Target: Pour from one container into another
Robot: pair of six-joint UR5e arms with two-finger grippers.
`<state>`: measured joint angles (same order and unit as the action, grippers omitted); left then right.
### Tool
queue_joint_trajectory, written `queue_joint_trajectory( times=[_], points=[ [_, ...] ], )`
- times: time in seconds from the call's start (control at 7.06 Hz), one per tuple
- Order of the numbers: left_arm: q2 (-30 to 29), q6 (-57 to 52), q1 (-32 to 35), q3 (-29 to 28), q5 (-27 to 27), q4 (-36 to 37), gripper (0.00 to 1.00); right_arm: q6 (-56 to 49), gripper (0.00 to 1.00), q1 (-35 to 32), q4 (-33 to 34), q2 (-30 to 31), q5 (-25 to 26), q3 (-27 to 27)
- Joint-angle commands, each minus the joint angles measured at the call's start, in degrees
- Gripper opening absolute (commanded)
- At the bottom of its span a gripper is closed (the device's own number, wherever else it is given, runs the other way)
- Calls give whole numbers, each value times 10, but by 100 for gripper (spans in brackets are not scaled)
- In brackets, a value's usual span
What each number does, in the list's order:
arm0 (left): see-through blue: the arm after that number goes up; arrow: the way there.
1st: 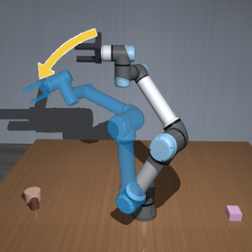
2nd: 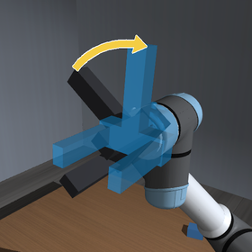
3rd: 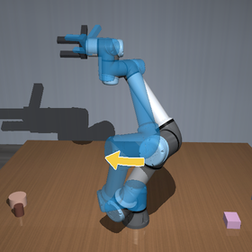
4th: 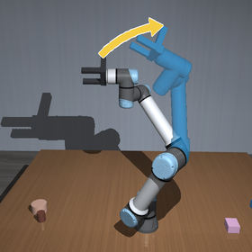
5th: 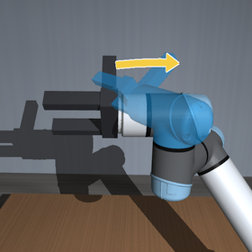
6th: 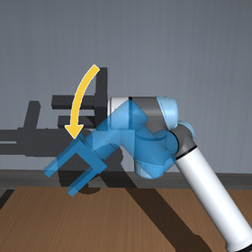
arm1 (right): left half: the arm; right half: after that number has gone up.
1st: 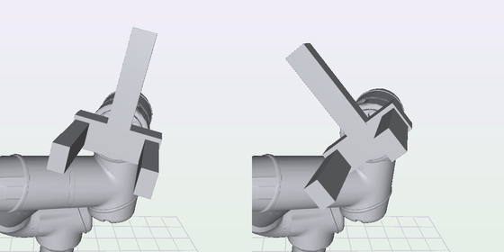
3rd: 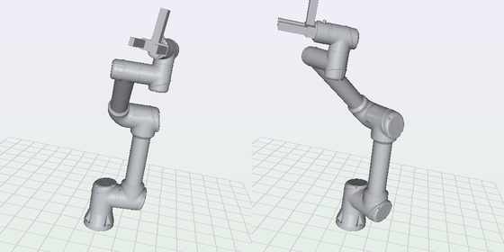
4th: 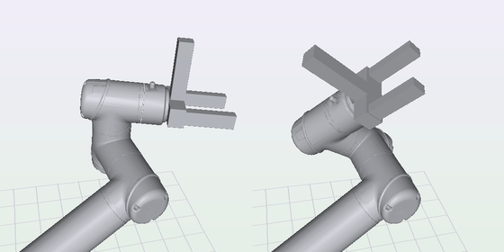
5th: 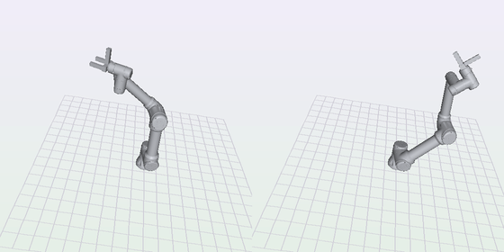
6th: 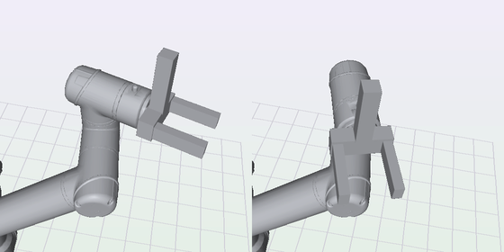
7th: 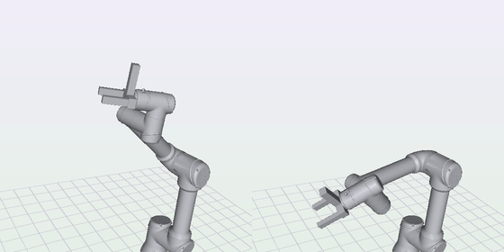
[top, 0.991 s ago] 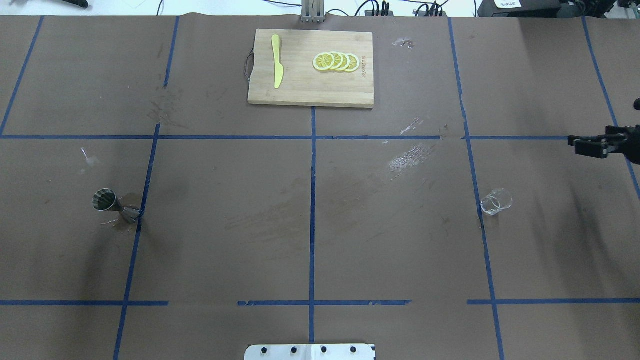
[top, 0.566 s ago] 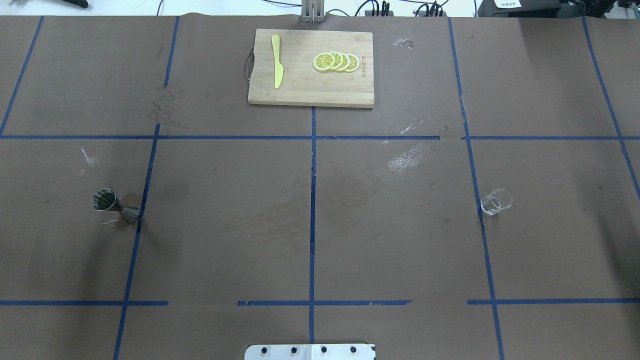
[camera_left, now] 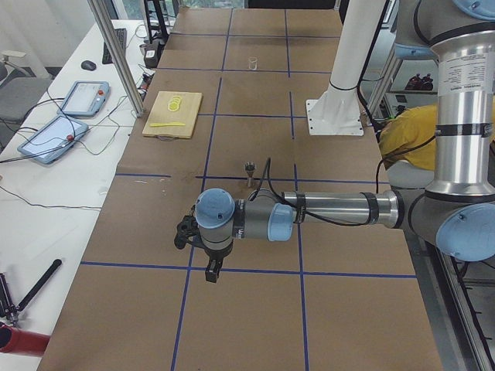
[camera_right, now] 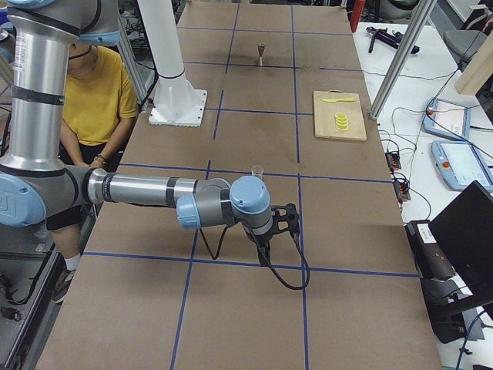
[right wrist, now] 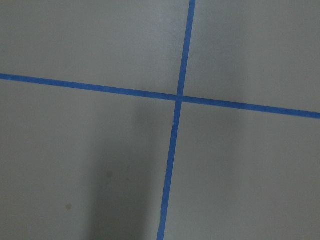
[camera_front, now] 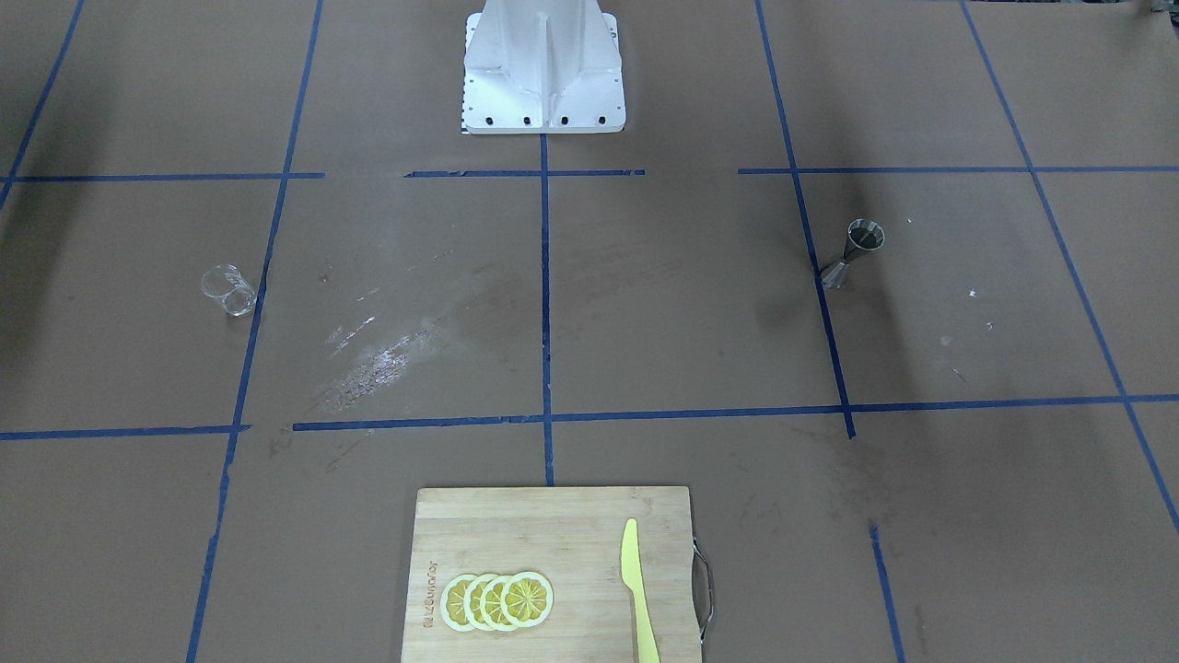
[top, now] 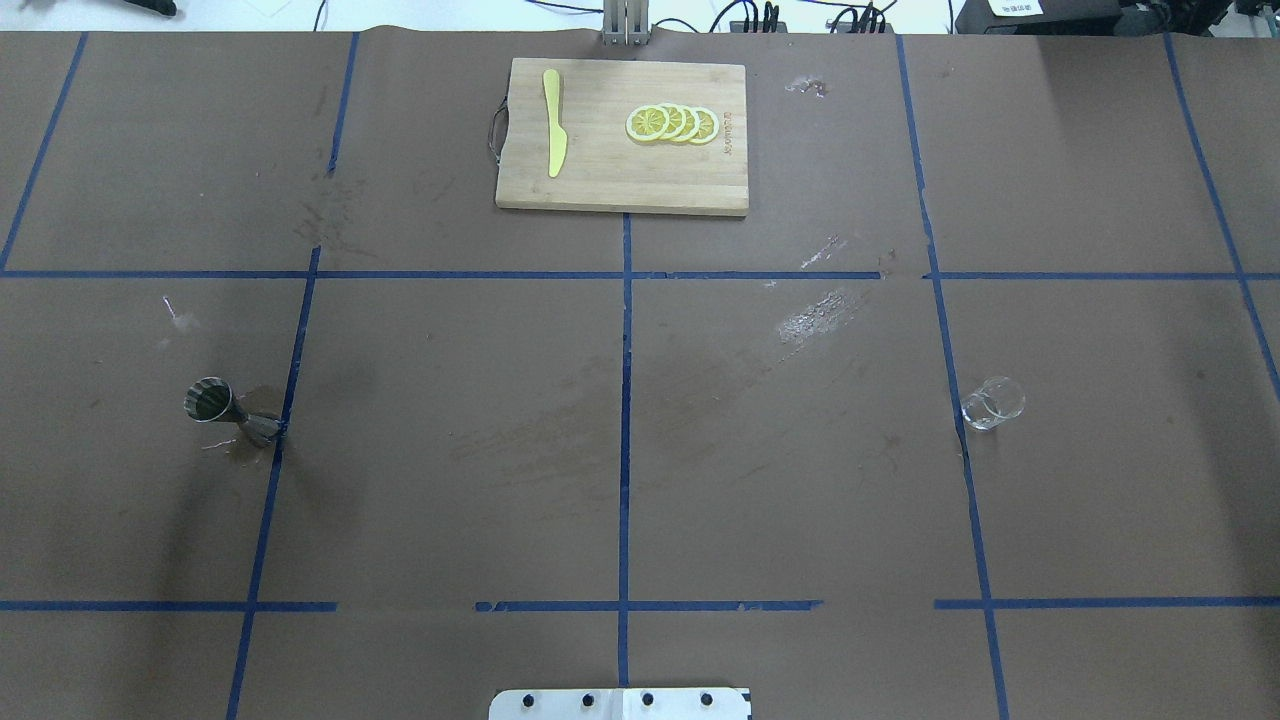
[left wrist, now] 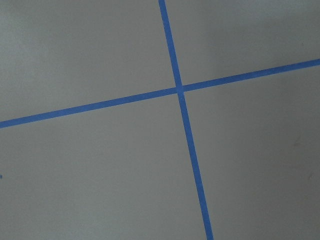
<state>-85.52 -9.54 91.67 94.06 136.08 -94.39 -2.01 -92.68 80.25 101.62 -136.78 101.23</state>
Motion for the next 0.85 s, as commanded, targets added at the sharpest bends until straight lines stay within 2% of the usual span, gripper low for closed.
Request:
queue_joint_trajectory(
  times=[0.0, 0.14, 0.71],
  points=[
    [2, 0, 0, 0, 0, 0, 100, -29, 100, -1, 44, 31, 40, 27],
    [2, 0, 0, 0, 0, 1, 100, -29, 100, 0, 43, 35, 88, 27],
    [3, 0, 0, 0, 0, 4, 100, -26, 100, 0, 70, 52, 59, 30]
  ],
)
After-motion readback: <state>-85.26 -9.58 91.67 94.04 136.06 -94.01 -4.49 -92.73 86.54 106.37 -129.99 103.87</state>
